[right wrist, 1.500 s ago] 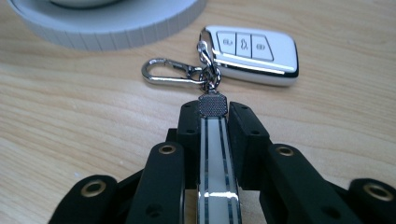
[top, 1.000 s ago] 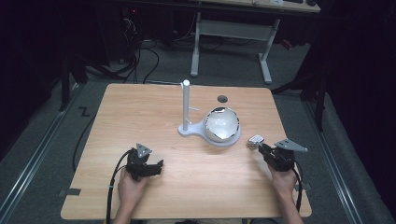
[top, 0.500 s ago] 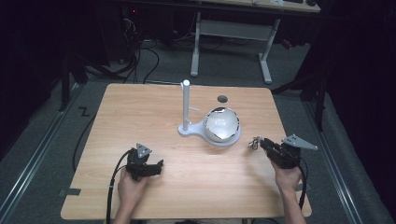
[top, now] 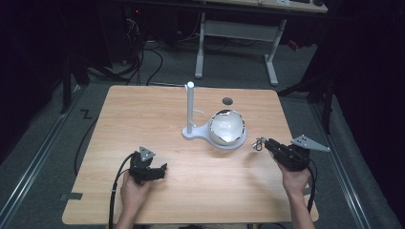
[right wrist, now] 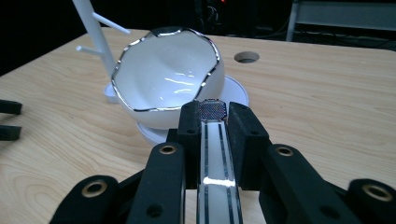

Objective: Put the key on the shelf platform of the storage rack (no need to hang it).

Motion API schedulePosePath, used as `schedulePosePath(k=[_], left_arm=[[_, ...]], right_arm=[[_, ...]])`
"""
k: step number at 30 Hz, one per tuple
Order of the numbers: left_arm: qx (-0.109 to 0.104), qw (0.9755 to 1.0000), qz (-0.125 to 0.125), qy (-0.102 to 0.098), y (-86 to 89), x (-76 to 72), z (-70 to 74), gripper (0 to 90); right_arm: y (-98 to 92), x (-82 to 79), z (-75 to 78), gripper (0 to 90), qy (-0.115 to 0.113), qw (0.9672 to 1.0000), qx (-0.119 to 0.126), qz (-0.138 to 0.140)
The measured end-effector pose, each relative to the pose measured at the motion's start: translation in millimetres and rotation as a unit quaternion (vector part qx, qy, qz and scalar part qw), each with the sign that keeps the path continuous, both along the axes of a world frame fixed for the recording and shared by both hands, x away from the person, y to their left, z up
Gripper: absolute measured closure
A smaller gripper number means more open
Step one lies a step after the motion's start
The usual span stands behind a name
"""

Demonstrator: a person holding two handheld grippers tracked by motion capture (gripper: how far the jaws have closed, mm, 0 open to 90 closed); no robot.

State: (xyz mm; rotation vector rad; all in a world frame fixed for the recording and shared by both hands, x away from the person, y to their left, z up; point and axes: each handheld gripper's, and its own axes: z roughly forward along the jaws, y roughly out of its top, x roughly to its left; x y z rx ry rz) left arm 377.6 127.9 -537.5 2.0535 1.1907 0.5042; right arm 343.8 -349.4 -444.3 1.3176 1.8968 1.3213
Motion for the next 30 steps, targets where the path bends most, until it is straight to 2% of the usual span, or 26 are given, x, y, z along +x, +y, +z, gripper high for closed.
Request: schedulePosePath(k=[1,19,27,30], left_arm=[[0.0,1.0,0.0,0.0,0.0,0.0,0.0,18.2],[0.0,1.0,0.0,0.0,0.0,0.0,0.0,18.2],[0.0,1.0,0.0,0.0,0.0,0.0,0.0,18.2],[0.0,1.0,0.0,0.0,0.0,0.0,0.0,18.2]], right_arm=[[1.4,0.0,2.0,76.4,0.0,0.9999,0.009,0.005],[18.8,7.0,20.7,76.3,0.006,0.9986,0.009,0.053],[23.9,11.7,30.6,76.3,0.0,0.997,0.026,0.072],[27.1,14.7,34.9,76.2,0.003,0.9967,0.024,0.077]])
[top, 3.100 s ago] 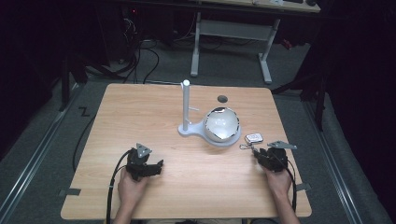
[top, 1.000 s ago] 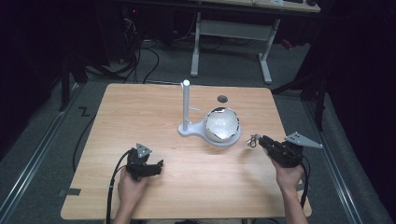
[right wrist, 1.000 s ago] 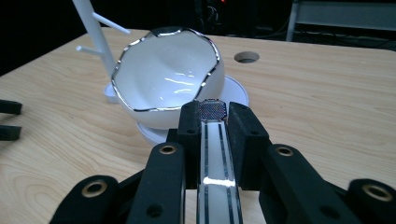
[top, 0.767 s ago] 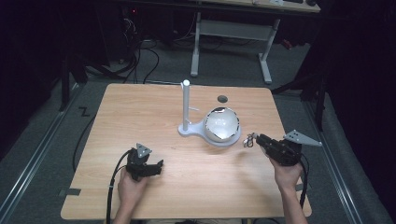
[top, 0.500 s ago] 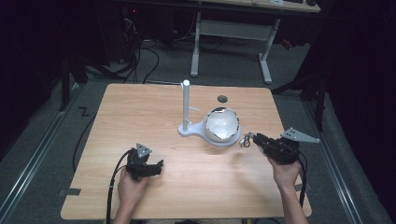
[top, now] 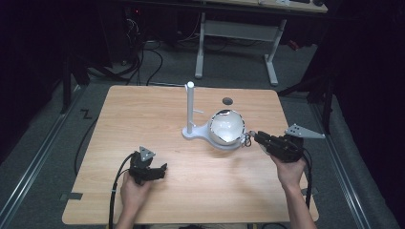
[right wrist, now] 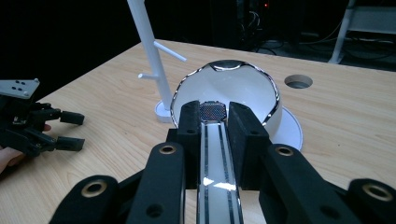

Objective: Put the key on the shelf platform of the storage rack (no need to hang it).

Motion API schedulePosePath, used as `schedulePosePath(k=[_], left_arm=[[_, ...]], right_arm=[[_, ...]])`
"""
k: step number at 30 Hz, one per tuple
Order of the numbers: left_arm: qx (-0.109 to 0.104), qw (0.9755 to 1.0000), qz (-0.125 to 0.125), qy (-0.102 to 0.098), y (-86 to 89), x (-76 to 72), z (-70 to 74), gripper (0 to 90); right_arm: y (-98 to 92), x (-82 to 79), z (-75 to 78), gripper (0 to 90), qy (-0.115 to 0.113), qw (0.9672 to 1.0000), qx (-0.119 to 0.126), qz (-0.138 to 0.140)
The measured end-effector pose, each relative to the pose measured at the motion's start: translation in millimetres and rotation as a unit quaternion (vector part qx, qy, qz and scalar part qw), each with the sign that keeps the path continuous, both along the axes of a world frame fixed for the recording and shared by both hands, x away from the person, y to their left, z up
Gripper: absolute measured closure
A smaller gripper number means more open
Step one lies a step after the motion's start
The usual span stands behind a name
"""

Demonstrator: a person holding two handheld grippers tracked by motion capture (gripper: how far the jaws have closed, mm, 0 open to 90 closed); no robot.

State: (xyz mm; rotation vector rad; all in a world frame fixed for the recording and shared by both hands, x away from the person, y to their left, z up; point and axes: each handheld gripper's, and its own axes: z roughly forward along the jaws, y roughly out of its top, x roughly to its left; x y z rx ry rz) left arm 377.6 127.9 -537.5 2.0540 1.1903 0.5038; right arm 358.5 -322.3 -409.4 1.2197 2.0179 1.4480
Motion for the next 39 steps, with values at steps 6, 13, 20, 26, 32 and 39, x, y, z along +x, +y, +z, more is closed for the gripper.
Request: schedulePosePath(k=[6,13,20,26,32,39], left_arm=[[0.0,1.0,0.0,0.0,0.0,0.0,0.0,18.2],[0.0,1.0,0.0,0.0,0.1,0.0,0.0,18.2],[0.0,1.0,0.0,0.0,0.1,0.0,0.0,18.2],[-0.001,1.0,-0.001,0.0,0.1,0.0,0.0,18.2],[0.0,1.0,-0.001,0.0,0.0,0.0,0.0,18.2],[-0.001,1.0,-0.001,0.0,0.0,0.0,0.0,18.2]], right_arm=[[5.3,5.1,7.0,76.2,-0.005,1.0,0.002,0.008],[16.4,15.0,18.5,76.3,-0.011,0.9998,-0.002,0.018],[24.4,26.7,17.9,76.2,-0.004,0.9998,-0.006,0.017],[29.1,43.8,6.4,76.2,0.012,0.9998,-0.013,0.006],[30.5,54.4,-1.7,76.2,0.025,0.9997,-0.008,-0.002],[36.0,67.3,-12.9,76.2,0.036,0.9992,-0.013,-0.008]])
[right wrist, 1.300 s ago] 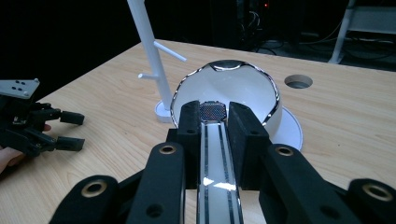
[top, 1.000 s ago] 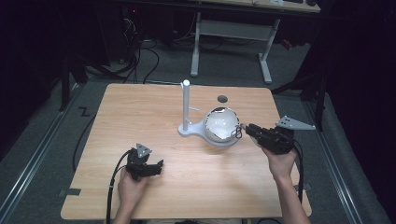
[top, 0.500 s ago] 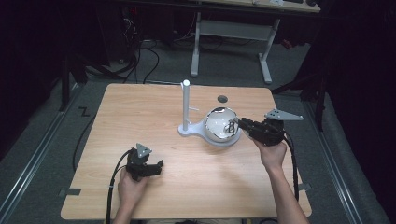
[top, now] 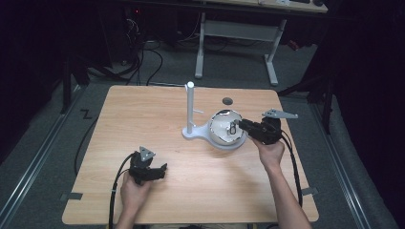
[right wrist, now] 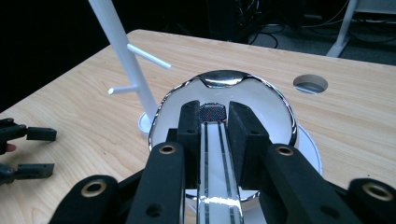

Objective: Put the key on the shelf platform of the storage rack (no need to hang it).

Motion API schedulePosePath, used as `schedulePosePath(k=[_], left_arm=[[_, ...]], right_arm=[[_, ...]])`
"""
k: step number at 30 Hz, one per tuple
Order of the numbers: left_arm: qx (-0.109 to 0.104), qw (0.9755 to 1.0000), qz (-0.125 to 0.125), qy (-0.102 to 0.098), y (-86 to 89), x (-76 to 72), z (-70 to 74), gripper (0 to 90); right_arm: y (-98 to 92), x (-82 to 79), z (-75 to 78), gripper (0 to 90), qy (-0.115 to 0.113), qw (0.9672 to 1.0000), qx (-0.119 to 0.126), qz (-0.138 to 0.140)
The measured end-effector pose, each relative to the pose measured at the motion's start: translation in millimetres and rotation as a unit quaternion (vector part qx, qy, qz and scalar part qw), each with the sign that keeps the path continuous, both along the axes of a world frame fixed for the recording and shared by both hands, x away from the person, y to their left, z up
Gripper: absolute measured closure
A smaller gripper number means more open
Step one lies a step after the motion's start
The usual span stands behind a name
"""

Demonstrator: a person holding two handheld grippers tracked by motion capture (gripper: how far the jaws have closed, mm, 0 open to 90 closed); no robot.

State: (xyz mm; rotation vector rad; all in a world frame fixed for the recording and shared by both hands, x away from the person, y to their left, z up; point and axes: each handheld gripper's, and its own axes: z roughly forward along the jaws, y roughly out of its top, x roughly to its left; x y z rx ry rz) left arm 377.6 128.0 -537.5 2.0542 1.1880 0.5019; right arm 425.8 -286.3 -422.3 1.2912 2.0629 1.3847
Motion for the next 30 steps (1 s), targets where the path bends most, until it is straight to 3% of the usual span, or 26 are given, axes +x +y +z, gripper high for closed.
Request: schedulePosePath(k=[16,30], left_arm=[[0.0,1.0,0.0,0.0,0.0,0.0,0.0,18.2],[0.001,1.0,-0.002,0.0,0.0,-0.1,0.1,18.2]], right_arm=[[9.4,22.1,-14.2,76.1,0.011,0.9996,-0.018,-0.02],[13.0,37.2,-30.3,76.0,0.029,0.9972,-0.047,-0.049]])
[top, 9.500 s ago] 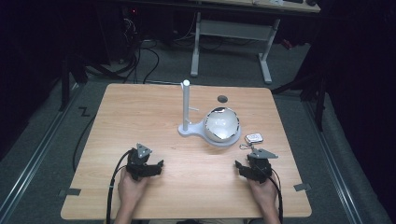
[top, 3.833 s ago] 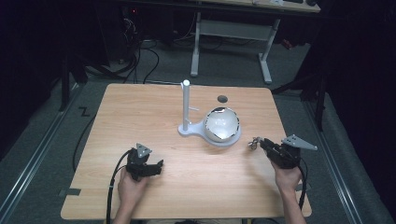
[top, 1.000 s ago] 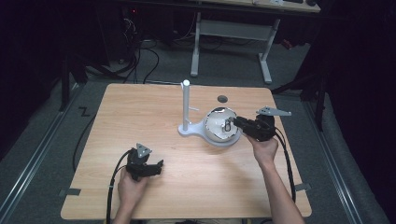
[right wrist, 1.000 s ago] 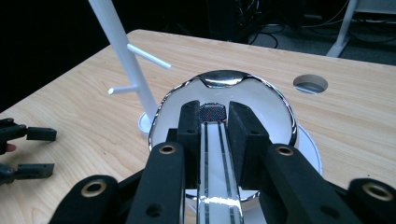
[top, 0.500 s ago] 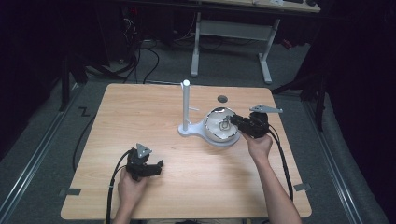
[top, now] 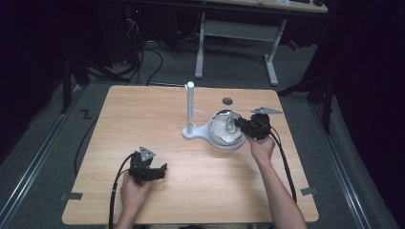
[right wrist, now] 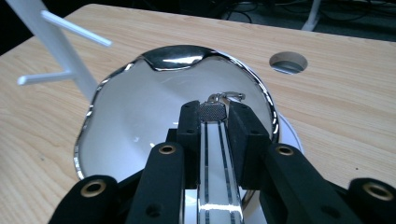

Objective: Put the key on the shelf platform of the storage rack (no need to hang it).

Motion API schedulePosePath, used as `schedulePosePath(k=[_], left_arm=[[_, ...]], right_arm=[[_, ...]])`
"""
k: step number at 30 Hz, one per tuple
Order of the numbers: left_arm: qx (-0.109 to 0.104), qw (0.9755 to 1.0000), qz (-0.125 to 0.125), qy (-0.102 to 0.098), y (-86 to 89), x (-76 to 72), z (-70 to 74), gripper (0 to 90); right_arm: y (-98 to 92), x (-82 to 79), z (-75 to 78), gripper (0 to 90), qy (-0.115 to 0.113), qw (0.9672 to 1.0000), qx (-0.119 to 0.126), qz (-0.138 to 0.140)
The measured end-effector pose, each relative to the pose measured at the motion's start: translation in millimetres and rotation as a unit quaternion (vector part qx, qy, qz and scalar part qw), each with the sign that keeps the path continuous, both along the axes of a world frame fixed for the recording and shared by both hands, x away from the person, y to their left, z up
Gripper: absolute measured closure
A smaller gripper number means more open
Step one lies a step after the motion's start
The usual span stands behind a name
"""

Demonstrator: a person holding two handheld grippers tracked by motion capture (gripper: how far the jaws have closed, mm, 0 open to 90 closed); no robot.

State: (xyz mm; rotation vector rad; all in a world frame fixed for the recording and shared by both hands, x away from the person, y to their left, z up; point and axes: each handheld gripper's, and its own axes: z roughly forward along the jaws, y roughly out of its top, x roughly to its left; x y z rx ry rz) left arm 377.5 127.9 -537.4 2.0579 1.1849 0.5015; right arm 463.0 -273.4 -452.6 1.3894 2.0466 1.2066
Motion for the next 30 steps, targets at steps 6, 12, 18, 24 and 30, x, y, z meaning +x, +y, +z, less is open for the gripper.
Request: schedulePosePath(k=[6,12,18,24,30], left_arm=[[0.0,1.0,-0.001,0.0,-0.1,0.0,0.0,18.2],[0.001,1.0,-0.001,0.0,0.0,-0.1,0.0,18.2],[0.001,1.0,-0.002,0.0,0.0,-0.1,0.1,18.3],[0.001,1.0,-0.003,0.0,-0.1,-0.2,0.1,18.2],[0.0,1.0,-0.003,0.0,-0.1,-0.2,0.0,18.2]], right_arm=[[4.1,4.3,-4.2,75.8,0.0,0.9998,-0.014,-0.011],[13.1,10.7,-8.2,75.6,0.009,0.999,-0.042,-0.011],[24.0,18.5,-11.5,75.2,0.023,0.9985,-0.05,-0.003],[27.4,19.5,-14.5,67.0,0.029,0.9983,-0.05,0.003],[20.6,14.6,-10.6,57.4,0.032,0.9984,-0.046,0.006]])
